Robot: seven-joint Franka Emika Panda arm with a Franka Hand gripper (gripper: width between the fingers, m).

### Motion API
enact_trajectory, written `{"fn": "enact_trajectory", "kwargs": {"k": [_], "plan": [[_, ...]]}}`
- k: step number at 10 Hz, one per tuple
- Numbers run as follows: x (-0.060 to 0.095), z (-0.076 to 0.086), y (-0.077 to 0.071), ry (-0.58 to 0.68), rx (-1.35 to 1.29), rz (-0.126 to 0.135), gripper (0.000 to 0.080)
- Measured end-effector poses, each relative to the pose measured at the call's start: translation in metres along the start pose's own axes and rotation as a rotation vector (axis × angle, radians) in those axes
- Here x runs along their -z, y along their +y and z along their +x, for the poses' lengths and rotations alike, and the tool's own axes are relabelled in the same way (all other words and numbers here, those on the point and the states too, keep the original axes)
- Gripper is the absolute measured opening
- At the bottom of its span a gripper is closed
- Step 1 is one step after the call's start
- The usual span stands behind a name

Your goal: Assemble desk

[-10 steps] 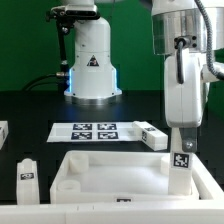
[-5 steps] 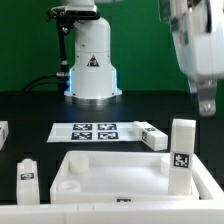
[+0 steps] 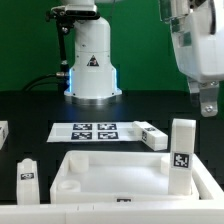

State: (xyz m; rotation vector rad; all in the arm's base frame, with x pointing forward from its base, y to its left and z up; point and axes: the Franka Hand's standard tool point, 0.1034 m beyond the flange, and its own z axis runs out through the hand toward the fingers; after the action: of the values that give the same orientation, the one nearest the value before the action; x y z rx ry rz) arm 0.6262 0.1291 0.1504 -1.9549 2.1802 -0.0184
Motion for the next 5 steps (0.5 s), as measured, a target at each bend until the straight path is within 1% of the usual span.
{"fn": "enact_trajectory", "kwargs": {"k": [1,2,3,4,5], "plan": [[0.002,-0.006,0.014,-0.004,0.053,0.001,0.0649],[0.005,-0.012,0.035,-0.007,0.181,-0.012,0.0649],[0.01,-0.019,0.046,-0.008,0.228,-0.021,0.0649],[0.011,-0.023,0.047,-0.005,0.258,-0.018,0.0649],[0.01,-0.021,0.047,-0.005,0.347,-0.02,0.0649]]}}
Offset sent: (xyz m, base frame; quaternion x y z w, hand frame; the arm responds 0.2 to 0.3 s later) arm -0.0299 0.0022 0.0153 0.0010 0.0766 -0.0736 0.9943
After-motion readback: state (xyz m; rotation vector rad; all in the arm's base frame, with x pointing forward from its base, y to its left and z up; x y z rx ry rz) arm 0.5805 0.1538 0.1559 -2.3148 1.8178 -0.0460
